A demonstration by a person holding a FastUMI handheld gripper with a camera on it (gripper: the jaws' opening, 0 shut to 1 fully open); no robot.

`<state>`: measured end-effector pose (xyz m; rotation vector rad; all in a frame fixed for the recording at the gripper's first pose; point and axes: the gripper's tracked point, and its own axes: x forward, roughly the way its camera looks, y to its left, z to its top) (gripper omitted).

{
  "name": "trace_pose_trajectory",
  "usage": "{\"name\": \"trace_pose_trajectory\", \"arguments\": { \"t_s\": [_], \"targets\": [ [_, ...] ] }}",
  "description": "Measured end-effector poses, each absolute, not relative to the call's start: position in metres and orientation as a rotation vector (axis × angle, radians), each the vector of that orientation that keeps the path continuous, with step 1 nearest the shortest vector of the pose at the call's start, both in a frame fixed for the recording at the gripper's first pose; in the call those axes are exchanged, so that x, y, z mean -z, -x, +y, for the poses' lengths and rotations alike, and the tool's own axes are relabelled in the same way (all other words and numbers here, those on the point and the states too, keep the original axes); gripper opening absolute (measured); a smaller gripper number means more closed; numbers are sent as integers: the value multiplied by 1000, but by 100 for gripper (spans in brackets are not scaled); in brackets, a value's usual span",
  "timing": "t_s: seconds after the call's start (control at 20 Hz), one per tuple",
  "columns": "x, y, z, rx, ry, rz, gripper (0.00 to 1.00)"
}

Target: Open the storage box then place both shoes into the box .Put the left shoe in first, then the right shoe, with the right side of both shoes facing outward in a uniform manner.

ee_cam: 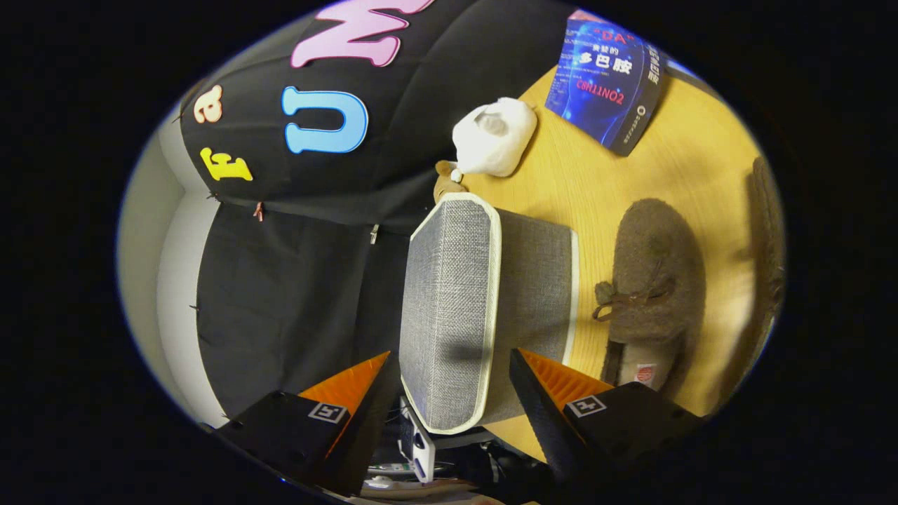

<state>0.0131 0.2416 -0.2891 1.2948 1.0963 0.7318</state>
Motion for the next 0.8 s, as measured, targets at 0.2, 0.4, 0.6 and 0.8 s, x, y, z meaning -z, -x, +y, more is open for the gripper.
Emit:
{"name": "trace_pose_trajectory", "arguments": {
  "t_s": [0.2,0.4,0.6,0.8],
  "targets": [
    [314,-15,265,-748,-1342,1144,97],
    [308,-23,277,-783,-1519,1125,96],
    [302,-24,278,-807,-1566,1105,73],
    [299,-13,274,-850,-1557,1133,40]
  ]
}}
